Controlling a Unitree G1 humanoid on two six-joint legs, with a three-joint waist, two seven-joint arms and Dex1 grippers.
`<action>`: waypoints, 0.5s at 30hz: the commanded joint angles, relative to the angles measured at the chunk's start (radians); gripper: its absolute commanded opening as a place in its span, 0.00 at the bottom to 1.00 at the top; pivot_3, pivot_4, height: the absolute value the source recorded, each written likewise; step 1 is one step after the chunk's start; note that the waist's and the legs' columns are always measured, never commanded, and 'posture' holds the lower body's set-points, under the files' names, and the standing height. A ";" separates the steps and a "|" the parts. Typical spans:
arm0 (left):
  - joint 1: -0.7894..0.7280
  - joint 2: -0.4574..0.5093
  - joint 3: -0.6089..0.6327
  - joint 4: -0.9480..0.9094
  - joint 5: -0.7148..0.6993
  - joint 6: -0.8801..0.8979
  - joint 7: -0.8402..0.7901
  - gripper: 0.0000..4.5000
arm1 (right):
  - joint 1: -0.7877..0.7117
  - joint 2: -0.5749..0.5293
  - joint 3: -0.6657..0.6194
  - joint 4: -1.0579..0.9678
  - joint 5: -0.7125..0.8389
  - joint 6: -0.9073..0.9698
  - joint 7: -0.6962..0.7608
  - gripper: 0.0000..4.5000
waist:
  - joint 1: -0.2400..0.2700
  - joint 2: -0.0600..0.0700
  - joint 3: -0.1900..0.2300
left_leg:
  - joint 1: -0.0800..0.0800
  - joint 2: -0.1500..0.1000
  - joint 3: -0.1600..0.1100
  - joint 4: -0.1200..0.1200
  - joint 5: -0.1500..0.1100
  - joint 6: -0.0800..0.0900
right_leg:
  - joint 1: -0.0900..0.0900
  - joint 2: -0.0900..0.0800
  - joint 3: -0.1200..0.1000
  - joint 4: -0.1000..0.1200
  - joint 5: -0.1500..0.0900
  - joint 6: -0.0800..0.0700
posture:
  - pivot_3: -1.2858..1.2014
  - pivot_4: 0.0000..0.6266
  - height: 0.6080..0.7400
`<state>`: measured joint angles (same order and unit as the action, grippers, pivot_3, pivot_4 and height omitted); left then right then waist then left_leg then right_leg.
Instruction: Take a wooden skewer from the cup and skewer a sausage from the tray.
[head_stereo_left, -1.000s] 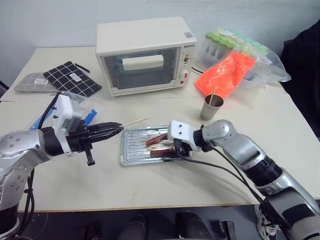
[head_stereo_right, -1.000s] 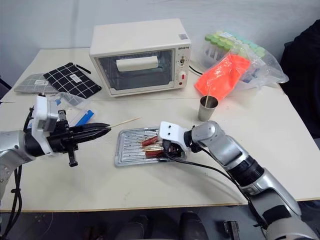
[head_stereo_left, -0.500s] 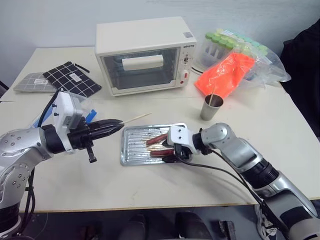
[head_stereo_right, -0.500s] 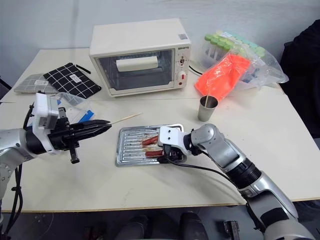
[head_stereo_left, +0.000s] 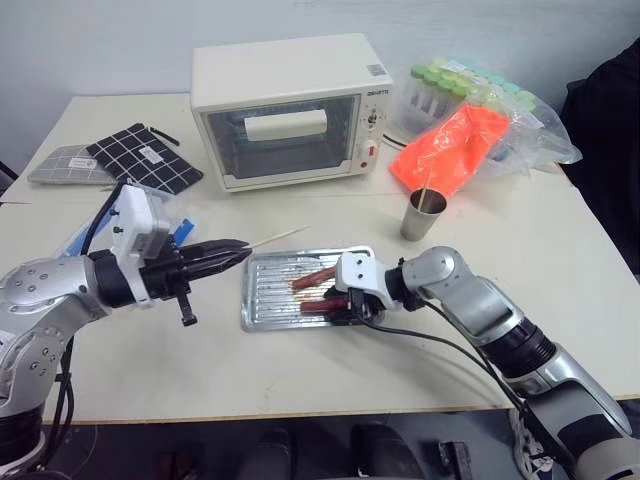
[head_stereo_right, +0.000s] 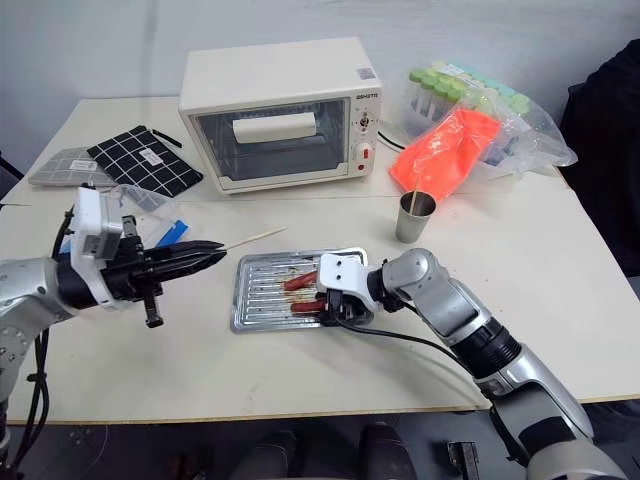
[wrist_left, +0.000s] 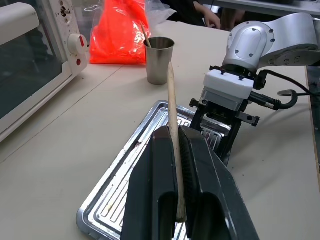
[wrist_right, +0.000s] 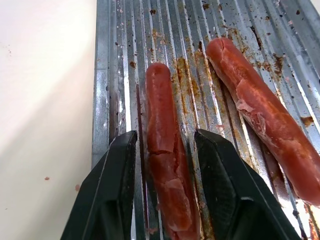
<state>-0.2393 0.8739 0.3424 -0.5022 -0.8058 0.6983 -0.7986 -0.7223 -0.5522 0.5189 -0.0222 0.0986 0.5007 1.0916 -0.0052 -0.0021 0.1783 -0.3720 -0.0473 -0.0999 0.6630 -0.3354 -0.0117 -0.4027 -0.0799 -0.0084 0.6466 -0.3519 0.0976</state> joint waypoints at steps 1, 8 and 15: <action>-0.012 -0.002 0.009 -0.010 0.001 -0.021 0.003 0.00 | 0.003 0.011 -0.010 0.008 -0.011 0.004 0.009 0.19 | 0.000 0.000 0.000 | 0.000 0.000 0.000 0.000 0.000 0.000 | 0.000 0.000 0.000 0.000 0.000 0.000 | 0.52 0.24 1.00; -0.021 -0.009 -0.010 -0.006 -0.004 -0.017 0.000 0.00 | 0.015 0.010 -0.016 -0.018 -0.006 0.030 0.020 0.19 | 0.000 0.000 0.000 | 0.000 0.000 0.000 0.000 0.000 0.000 | 0.000 0.000 0.000 0.000 0.000 0.000 | 0.52 0.24 1.00; -0.045 -0.017 -0.029 0.020 0.011 -0.030 -0.008 0.00 | 0.014 0.003 -0.033 -0.049 0.010 0.072 0.033 0.19 | 0.000 0.000 0.000 | 0.000 0.000 0.000 0.000 0.000 0.000 | 0.000 0.000 0.000 0.000 0.000 0.000 | 0.52 0.24 1.00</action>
<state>-0.2717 0.8596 0.3108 -0.4863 -0.8012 0.6934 -0.8013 -0.7170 -0.5443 0.5016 -0.0382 0.0997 0.5614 1.1108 -0.0055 -0.0021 0.1783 -0.3720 -0.0473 -0.0999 0.6632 -0.3354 -0.0118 -0.4029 -0.0797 -0.0084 0.6470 -0.3519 0.0976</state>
